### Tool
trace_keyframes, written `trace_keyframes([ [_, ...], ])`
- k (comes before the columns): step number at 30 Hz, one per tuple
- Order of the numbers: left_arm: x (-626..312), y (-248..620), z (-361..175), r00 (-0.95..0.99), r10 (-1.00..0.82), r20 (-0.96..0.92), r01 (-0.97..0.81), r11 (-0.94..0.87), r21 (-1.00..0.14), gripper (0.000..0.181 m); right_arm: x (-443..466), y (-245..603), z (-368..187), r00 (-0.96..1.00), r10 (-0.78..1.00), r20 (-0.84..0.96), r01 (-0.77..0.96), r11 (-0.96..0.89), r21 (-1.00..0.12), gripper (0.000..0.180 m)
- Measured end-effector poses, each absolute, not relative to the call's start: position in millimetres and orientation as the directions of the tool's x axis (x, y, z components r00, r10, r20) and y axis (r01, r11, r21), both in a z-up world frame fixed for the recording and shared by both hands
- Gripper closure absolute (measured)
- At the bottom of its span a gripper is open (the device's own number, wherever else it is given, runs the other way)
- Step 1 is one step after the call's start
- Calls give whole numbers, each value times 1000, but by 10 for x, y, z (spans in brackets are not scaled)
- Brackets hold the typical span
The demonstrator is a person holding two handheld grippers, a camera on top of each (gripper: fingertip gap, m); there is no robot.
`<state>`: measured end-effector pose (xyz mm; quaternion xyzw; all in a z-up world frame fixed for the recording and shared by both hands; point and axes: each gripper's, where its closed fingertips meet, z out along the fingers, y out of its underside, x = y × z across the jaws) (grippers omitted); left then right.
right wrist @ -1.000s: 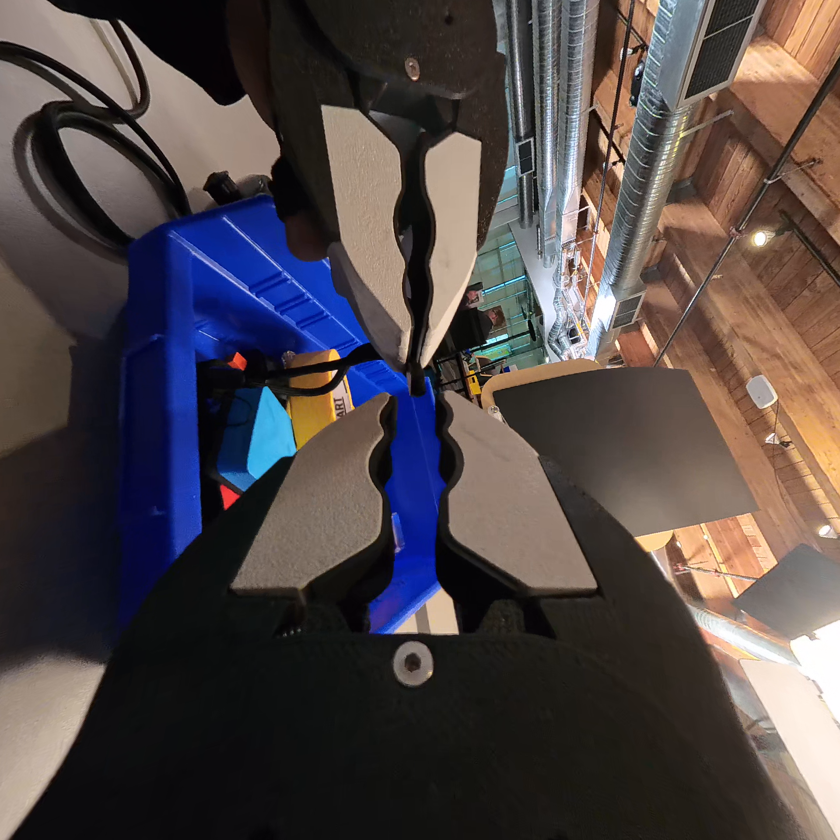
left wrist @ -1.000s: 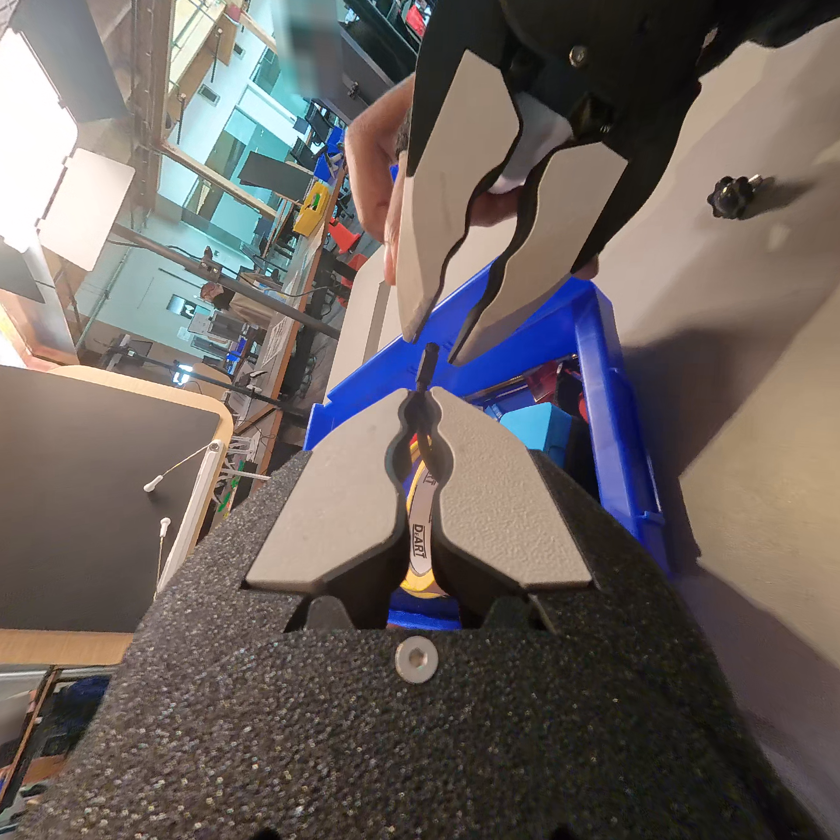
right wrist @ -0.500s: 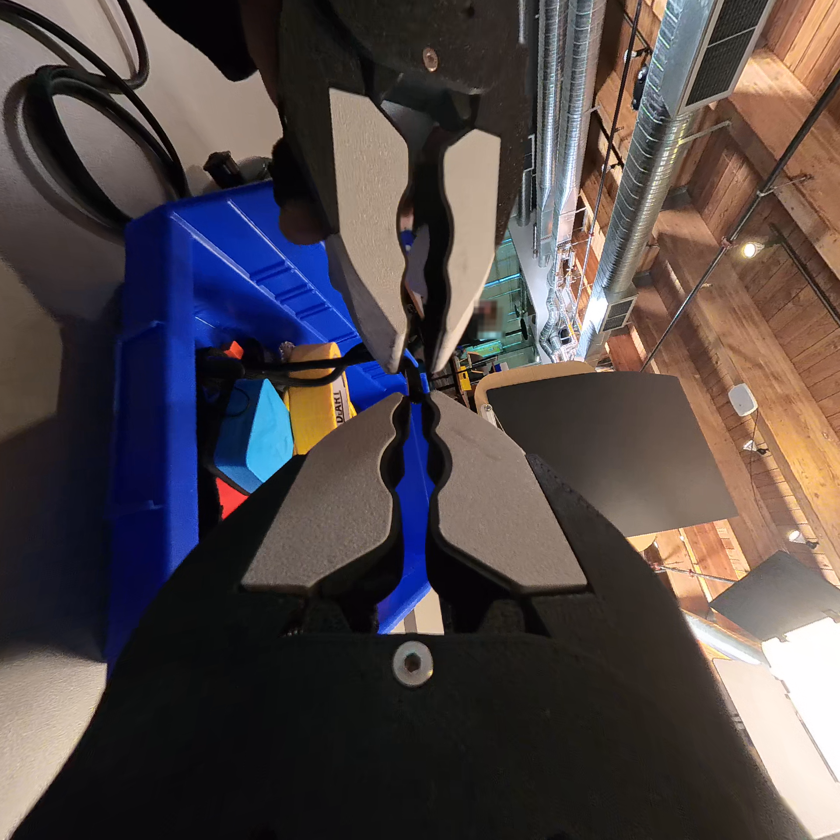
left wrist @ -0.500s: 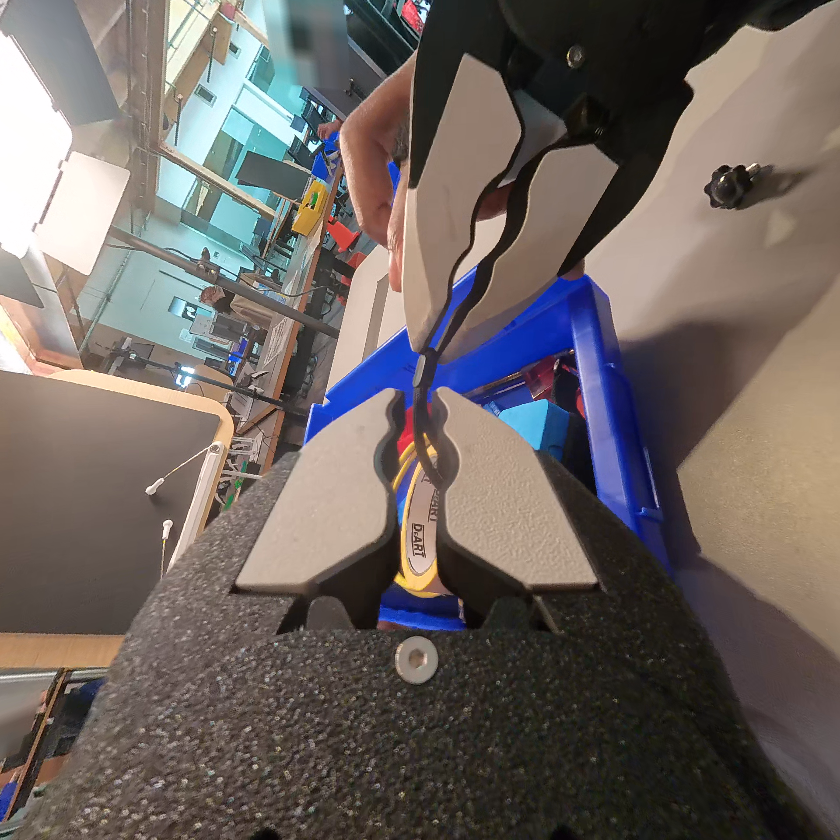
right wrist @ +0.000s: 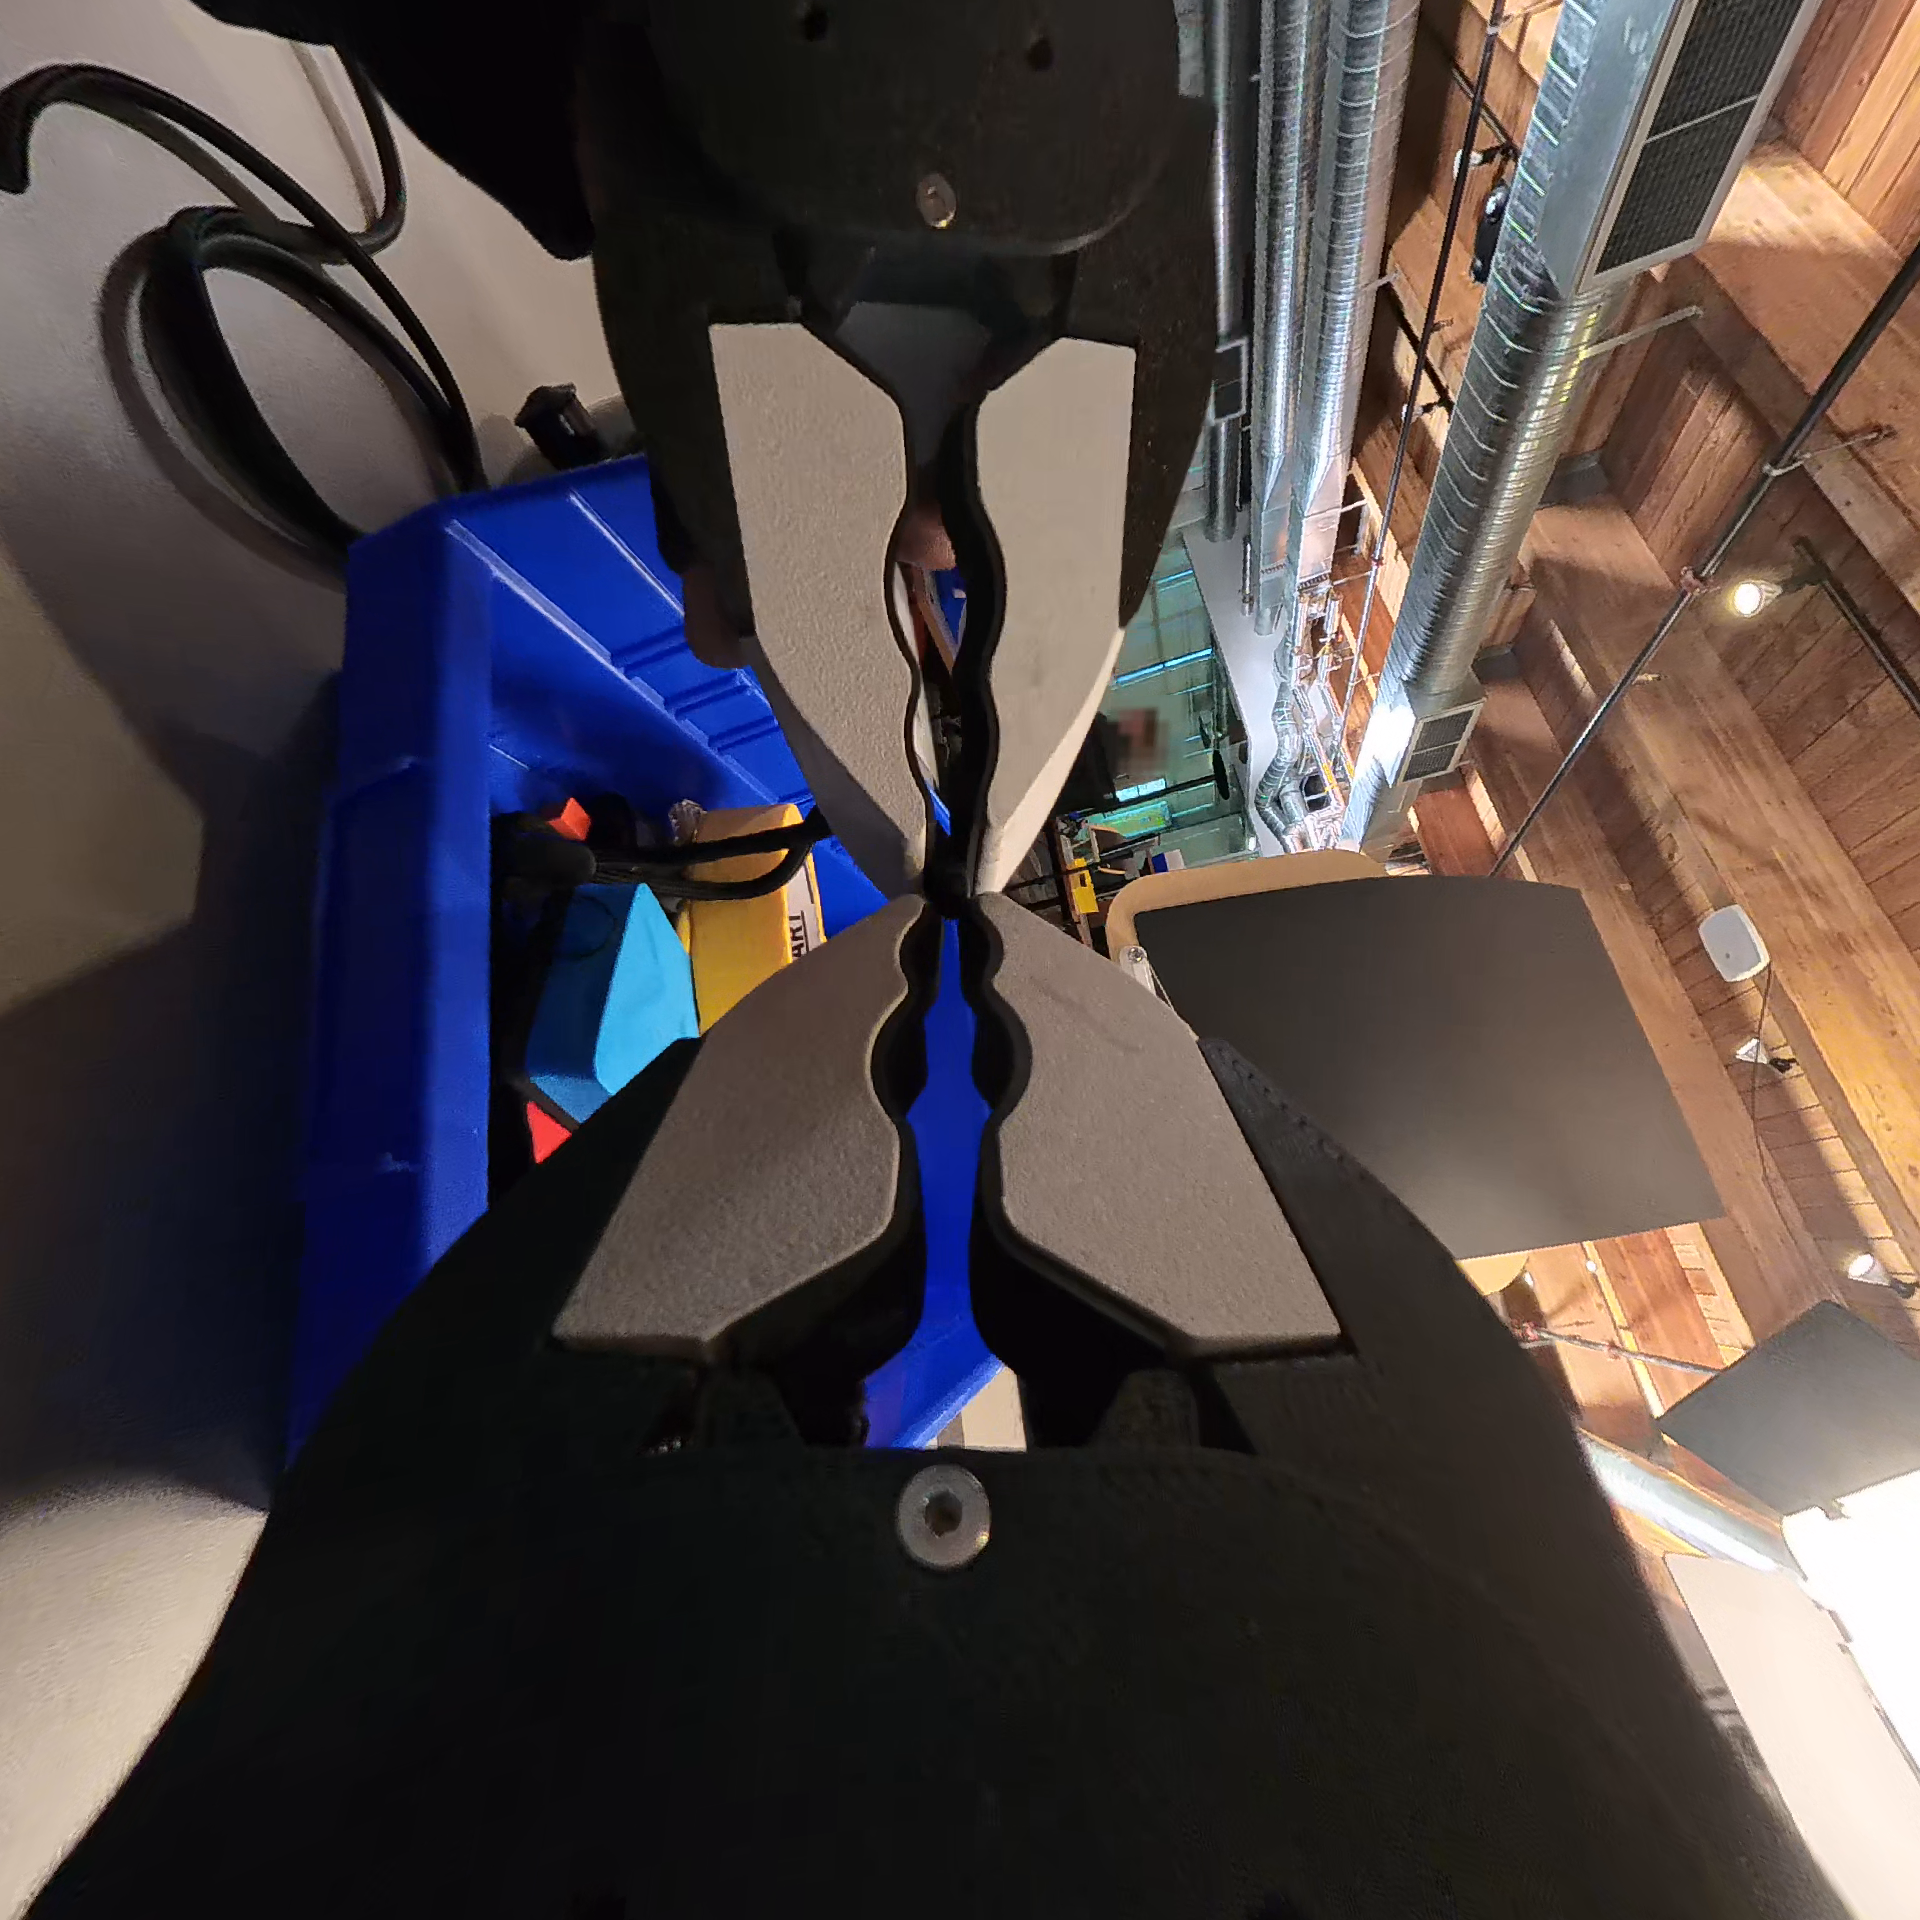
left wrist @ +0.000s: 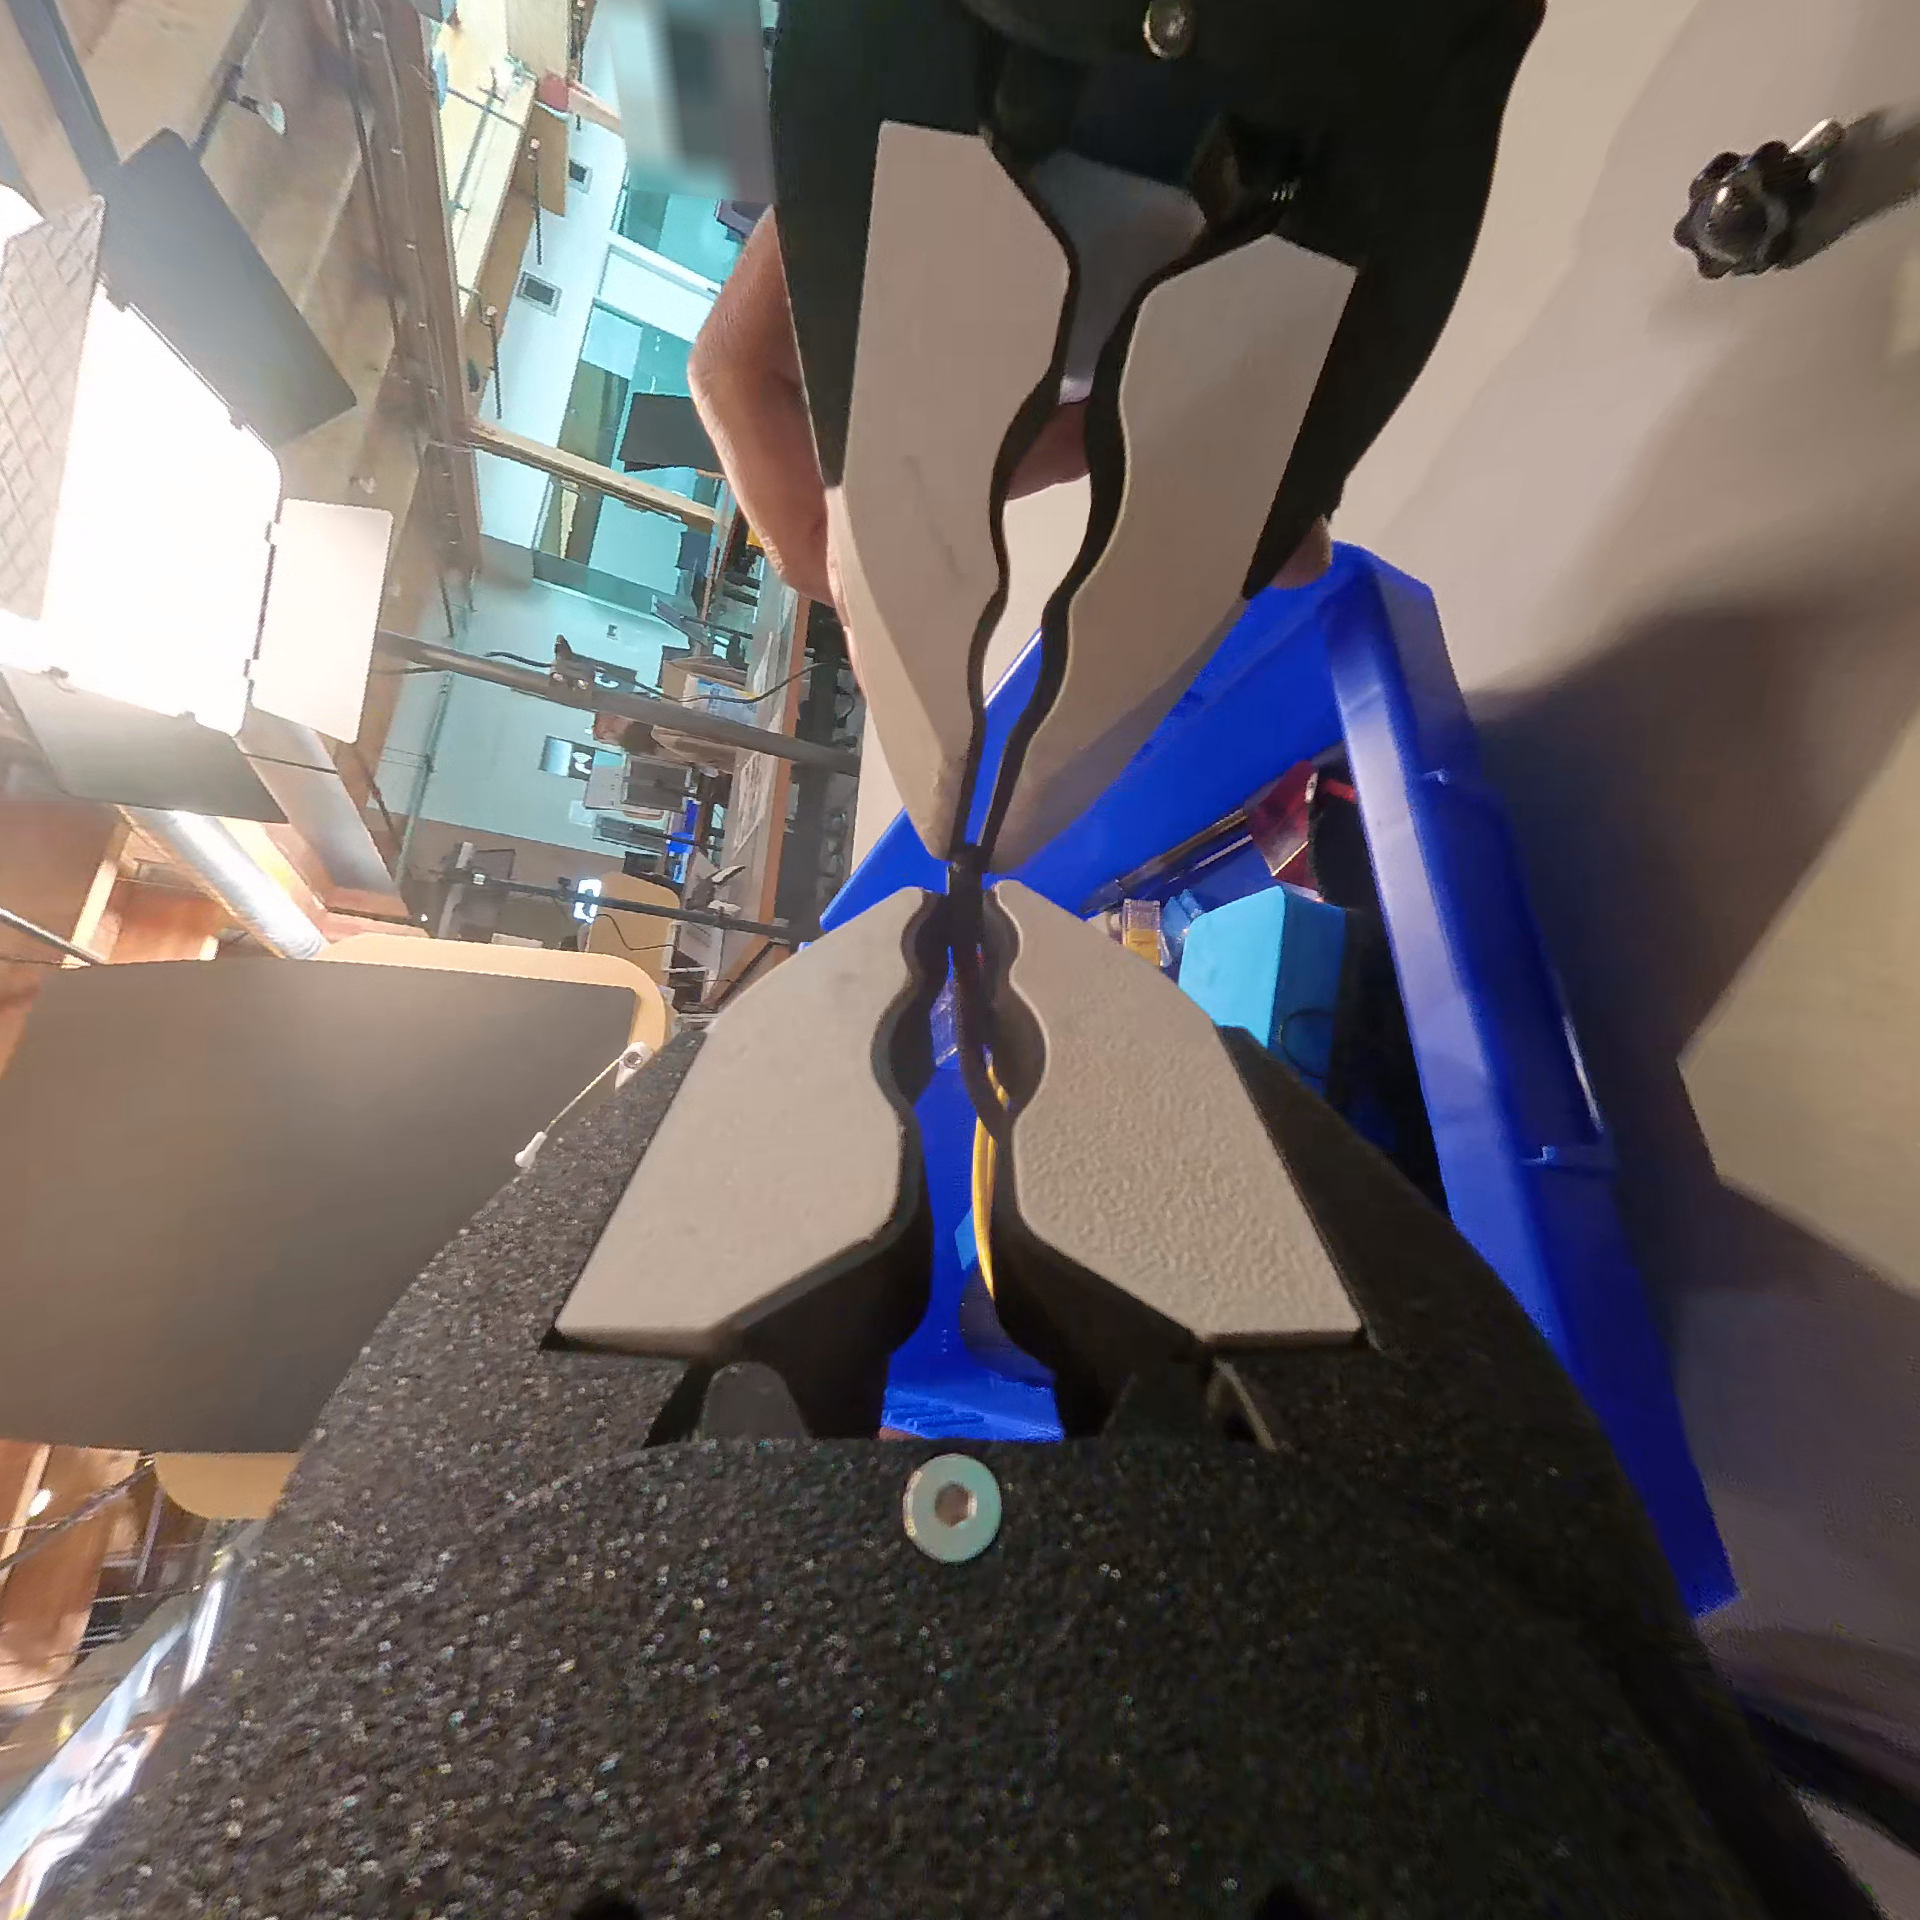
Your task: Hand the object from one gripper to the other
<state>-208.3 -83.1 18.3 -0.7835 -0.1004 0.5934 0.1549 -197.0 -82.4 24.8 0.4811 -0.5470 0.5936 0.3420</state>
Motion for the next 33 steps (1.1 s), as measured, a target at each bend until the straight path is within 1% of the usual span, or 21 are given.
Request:
trace_keyframes([
  [4,-2090,-984,199,246,331,-911,24,-942,-336,174,-2084,-795,307,-310,-104,945,-934,-150,-323,178],
  [7,-2076,-1011,246,240,371,-897,14,-925,-379,174,-2126,-768,350,-323,-98,941,-930,-152,-335,178],
  [10,-2091,-1030,212,249,374,-893,30,-925,-379,174,-2166,-765,354,-313,-88,946,-936,-138,-323,177],
  [14,-2089,-1122,206,264,446,-855,49,-892,-450,174,-2292,-733,419,-326,-58,944,-937,-117,-330,178],
  [17,-2087,-1199,209,264,483,-835,70,-873,-482,174,-2392,-691,497,-337,-28,941,-935,-104,-338,178],
  [22,-2097,-1296,196,253,506,-825,101,-862,-498,174,-2585,-593,602,-348,21,937,-936,-73,-345,178],
  [26,-2099,-1293,216,250,525,-814,86,-849,-521,174,-2667,-521,650,-373,38,927,-926,-77,-369,178],
  [27,-2101,-1281,216,251,523,-814,83,-850,-521,174,-2653,-512,645,-380,33,924,-923,-85,-376,178],
  [29,-2105,-1286,201,245,491,-836,89,-870,-485,174,-2621,-498,614,-379,9,925,-922,-94,-377,178],
  [33,-2102,-1366,205,211,419,-883,110,-908,-405,174,-2560,-425,595,-426,-74,902,-893,-127,-432,167],
])
